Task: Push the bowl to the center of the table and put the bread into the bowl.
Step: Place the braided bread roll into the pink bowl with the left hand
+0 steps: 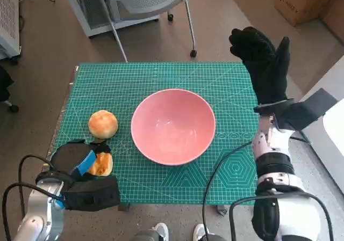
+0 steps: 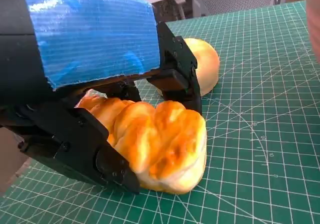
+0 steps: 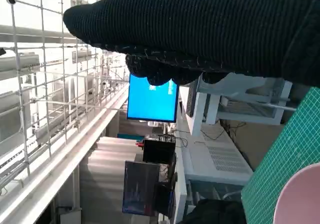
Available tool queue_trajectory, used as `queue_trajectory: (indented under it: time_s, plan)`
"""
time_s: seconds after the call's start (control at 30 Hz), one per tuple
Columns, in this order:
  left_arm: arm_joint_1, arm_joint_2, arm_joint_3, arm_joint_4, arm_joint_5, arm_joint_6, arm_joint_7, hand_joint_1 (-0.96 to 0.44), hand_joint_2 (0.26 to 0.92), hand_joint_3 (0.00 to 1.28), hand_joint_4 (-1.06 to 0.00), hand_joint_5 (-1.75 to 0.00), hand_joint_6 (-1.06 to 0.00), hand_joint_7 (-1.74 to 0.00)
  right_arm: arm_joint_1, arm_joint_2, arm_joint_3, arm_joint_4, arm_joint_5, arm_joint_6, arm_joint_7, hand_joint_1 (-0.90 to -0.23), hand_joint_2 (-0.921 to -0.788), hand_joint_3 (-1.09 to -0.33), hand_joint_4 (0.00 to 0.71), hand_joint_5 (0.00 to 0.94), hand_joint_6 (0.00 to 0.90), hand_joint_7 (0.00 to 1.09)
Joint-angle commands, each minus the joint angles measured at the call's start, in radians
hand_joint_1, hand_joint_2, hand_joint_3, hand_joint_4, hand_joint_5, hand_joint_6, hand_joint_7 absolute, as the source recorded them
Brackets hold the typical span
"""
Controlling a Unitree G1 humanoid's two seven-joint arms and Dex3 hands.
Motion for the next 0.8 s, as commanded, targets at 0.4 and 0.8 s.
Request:
queue_trajectory:
  time_s: [0.4,0.8]
  plan:
    - [0.025,0.008,0.12,-0.241,-0.028,0.02,-0.112,0.0,0.908,0.01,-0.79,-1.05,-0.71,-1.09,0.019,0.003,-0.004,0.004,0.006,0.01,0.008,-0.693,-0.921,-0.756,0.151,0.003,0.335,0.01]
    - [-0.156,0.039,0.196,-0.405,-0.027,0.012,-0.225,0.0,0.896,0.01,-0.8,-1.08,-0.76,-0.99,0.015,0.003,-0.004,0.007,0.005,0.016,0.004,-0.686,-0.921,-0.758,0.149,0.001,0.329,0.0]
